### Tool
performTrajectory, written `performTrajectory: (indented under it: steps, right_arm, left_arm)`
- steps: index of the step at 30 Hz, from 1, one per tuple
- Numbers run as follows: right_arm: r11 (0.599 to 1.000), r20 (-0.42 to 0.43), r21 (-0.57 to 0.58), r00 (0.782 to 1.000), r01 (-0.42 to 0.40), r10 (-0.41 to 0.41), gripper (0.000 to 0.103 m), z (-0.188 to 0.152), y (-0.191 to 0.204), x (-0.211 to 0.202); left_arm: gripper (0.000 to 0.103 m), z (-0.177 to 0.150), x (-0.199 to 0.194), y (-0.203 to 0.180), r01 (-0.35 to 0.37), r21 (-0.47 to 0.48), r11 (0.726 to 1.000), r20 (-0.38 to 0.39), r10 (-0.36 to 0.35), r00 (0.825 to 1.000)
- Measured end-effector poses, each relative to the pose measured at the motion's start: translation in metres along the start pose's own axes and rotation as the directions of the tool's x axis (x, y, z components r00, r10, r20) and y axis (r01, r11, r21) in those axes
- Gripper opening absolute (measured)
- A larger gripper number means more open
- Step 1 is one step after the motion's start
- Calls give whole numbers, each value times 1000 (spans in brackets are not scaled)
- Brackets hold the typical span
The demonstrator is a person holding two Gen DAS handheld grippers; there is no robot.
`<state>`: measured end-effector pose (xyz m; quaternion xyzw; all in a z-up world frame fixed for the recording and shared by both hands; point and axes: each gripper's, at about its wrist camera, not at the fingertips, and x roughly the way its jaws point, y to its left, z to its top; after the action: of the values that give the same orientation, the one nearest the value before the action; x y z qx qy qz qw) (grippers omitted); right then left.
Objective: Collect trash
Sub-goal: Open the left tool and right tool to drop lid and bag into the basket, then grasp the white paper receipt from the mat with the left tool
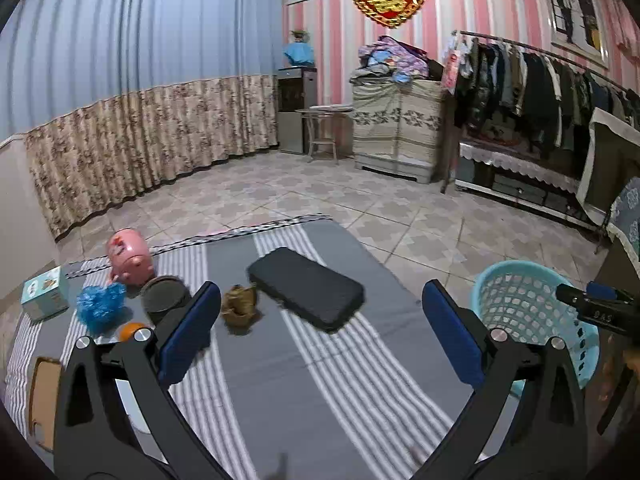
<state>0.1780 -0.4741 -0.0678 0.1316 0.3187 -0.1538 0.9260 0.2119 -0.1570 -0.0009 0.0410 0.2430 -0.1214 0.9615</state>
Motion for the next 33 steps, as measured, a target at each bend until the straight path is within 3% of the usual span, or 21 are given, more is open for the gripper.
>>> performTrajectory:
  steps: [11,18,26,33]
  right_arm:
    - [999,38,-23,998,41,-40,95,-1,14,-8]
    - [999,31,24,998,48,-49,97,-2,23,-7]
    - [997,3,-75,1000,26,-26,98,-14,73,0]
    - [971,-18,-239,999,23,-28,98,-34,130,6]
  left_arm:
    - [97,-15,-15,63,-73,-67,995,-17,72,997]
    - [97,-28,-25,119,-149,-99,984,-25,147,989]
    - [97,-61,-26,185,-214,-155,965,-89,202,975]
    - [97,-83,3,213,-222,-213,952,-196,181,964]
